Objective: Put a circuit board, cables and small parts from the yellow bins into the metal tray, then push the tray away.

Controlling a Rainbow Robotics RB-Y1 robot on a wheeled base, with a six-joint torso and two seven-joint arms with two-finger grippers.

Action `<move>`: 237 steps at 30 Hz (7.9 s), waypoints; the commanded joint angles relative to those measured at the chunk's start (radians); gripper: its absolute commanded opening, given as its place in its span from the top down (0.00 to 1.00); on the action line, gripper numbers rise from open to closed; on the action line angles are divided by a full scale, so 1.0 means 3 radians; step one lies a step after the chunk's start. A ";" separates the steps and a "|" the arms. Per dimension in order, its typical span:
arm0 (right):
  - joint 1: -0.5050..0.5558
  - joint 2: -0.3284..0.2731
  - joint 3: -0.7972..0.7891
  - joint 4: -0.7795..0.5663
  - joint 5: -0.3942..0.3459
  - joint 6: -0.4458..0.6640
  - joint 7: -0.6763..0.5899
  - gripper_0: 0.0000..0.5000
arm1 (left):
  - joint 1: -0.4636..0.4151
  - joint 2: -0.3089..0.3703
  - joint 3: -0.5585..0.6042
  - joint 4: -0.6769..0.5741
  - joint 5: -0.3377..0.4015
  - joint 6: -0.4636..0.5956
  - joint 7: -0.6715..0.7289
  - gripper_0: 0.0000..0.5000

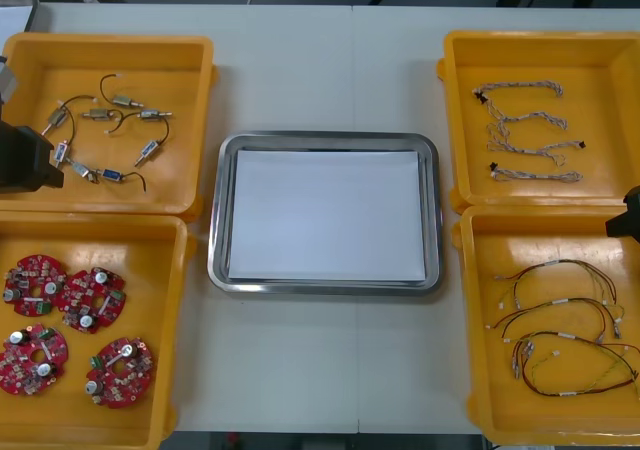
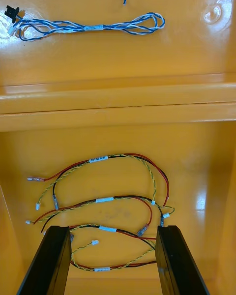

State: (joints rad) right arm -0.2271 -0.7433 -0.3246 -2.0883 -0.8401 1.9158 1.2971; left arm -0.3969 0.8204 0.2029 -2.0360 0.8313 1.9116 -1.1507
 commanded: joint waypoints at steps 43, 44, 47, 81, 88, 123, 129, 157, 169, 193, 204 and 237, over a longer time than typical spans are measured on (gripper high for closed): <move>-0.0076 -0.0125 0.0029 -0.0070 -0.0027 0.0013 -0.0080 0.00 | -0.0109 -0.0040 0.0091 -0.0101 -0.0035 0.0028 -0.0331 0.00; -0.0076 -0.0125 0.0029 -0.0070 -0.0027 0.0013 -0.0080 0.00 | -0.0109 -0.0040 0.0091 -0.0101 -0.0035 0.0028 -0.0331 0.00; -0.0076 -0.0125 0.0029 -0.0070 -0.0027 0.0013 -0.0080 0.00 | -0.0109 -0.0040 0.0091 -0.0101 -0.0035 0.0028 -0.0331 0.00; -0.0076 -0.0125 0.0029 -0.0070 -0.0027 0.0013 -0.0080 0.00 | -0.0109 -0.0040 0.0091 -0.0101 -0.0035 0.0028 -0.0331 0.00; -0.0076 -0.0125 0.0029 -0.0070 -0.0027 0.0013 -0.0080 0.00 | -0.0109 -0.0040 0.0091 -0.0101 -0.0035 0.0028 -0.0331 0.00; 0.0082 -0.0145 0.0223 0.0022 0.0070 0.0013 -0.1527 0.00 | 0.0822 0.0113 0.0694 -0.0362 0.0522 0.0028 -0.2259 0.00; 0.0149 -0.0120 0.0254 0.0022 0.0060 0.0013 -0.2329 0.00 | 0.1062 0.0108 0.0796 -0.0326 0.0537 0.0025 -0.2868 0.00; 0.0864 0.0161 0.0545 -0.0438 0.0617 -0.0117 -0.4855 0.00 | 0.1548 0.0093 0.0577 0.0503 0.0701 -0.0850 -0.4494 0.00; 0.0870 0.0361 0.0826 -0.0315 0.0862 -0.0521 -0.5382 0.00 | 0.1798 0.0098 0.0474 0.0477 0.0599 -0.1029 -0.4376 0.00; 0.1212 0.0647 0.0826 -0.0279 0.1256 -0.0976 -0.5321 0.00 | 0.2156 0.0108 0.0086 0.0001 0.0241 -0.1433 -0.3773 0.00; 0.1279 0.0698 0.0826 -0.0274 0.1277 -0.1022 -0.5311 0.00 | 0.2146 0.0108 -0.0139 0.0001 0.0057 -0.1566 -0.3727 0.00; 0.1335 0.0775 0.1016 0.0012 0.1348 -0.1375 -0.5275 0.00 | 0.2223 0.0098 -0.0380 0.0022 -0.0327 -0.1857 -0.3619 0.07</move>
State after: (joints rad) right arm 0.1464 -0.5273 -0.0382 -2.0800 -0.4404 1.5100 -0.2776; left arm 0.2379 0.8113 0.1049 -2.0075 0.7496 1.3653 -2.3672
